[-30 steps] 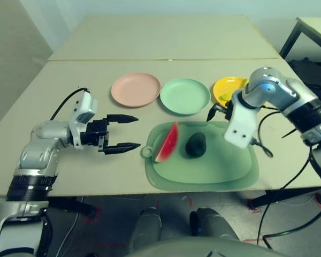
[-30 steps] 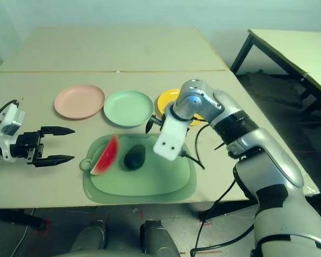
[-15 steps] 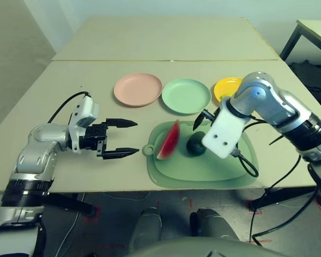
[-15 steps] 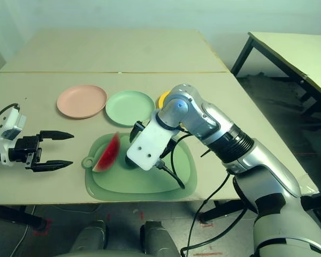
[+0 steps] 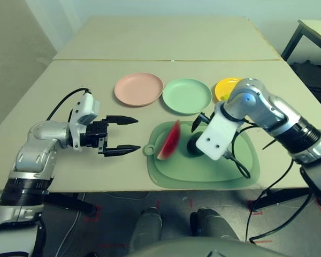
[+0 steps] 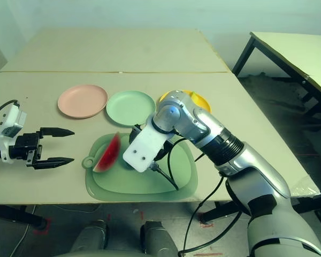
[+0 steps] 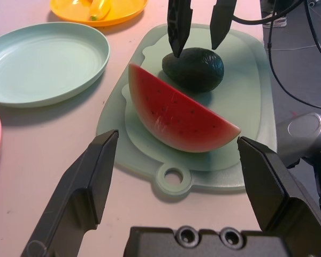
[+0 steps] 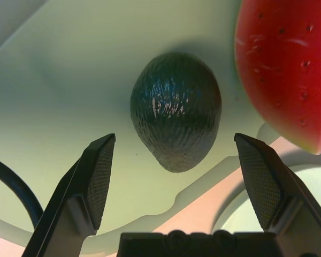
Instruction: Place the fruits into color-matched plates.
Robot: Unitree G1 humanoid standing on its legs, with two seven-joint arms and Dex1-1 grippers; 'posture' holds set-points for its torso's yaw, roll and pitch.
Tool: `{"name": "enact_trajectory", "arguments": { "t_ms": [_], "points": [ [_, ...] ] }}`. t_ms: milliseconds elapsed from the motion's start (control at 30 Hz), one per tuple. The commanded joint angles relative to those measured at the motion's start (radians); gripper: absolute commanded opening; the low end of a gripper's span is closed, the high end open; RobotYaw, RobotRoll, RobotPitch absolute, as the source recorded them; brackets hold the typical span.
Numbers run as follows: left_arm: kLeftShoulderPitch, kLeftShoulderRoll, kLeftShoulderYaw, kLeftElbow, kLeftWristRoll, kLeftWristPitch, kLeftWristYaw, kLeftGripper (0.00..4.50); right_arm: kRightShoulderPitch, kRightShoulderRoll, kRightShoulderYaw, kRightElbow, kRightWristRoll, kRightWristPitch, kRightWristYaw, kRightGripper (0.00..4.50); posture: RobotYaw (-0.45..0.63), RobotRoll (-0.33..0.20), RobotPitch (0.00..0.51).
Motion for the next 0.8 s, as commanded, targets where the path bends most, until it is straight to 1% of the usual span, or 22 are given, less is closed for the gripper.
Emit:
{"name": "enact_trajectory", "arguments": {
  "t_ms": [33, 233, 567, 667, 733, 800],
  "points": [
    [0.014, 0.012, -0.004, -0.012, 0.006, -0.003, -0.003, 4.50, 0.021, 0.013, 0.019, 0.021, -0.028, -0.007, -0.007, 4.47, 0.11, 0.000, 0.099],
    [0.023, 0.019, -0.003, -0.013, 0.006, -0.005, -0.004, 4.50, 0.032, 0.046, 0.020, 0.048, -0.055, -0.008, -0.016, 4.47, 0.11, 0.000, 0.100],
    [0.011, 0.003, 0.001, -0.013, -0.044, 0.008, -0.047, 4.50, 0.041, 0.053, 0.017, 0.078, -0.073, -0.032, -0.015, 4.47, 0.11, 0.000, 0.106],
    [0.006, 0.004, -0.006, -0.003, -0.036, -0.002, -0.044, 4.50, 0.047, 0.055, 0.018, 0.071, -0.074, -0.032, -0.009, 4.47, 0.11, 0.000, 0.105],
    [0.005, 0.003, -0.008, 0.002, -0.033, -0.007, -0.042, 4.50, 0.053, 0.054, 0.016, 0.059, -0.067, -0.025, 0.001, 4.09, 0.11, 0.000, 0.105],
    [0.002, 0.002, -0.007, 0.007, -0.031, -0.011, -0.040, 4.50, 0.056, 0.053, 0.016, 0.055, -0.065, -0.026, 0.006, 3.51, 0.11, 0.000, 0.107]
  ]
}}
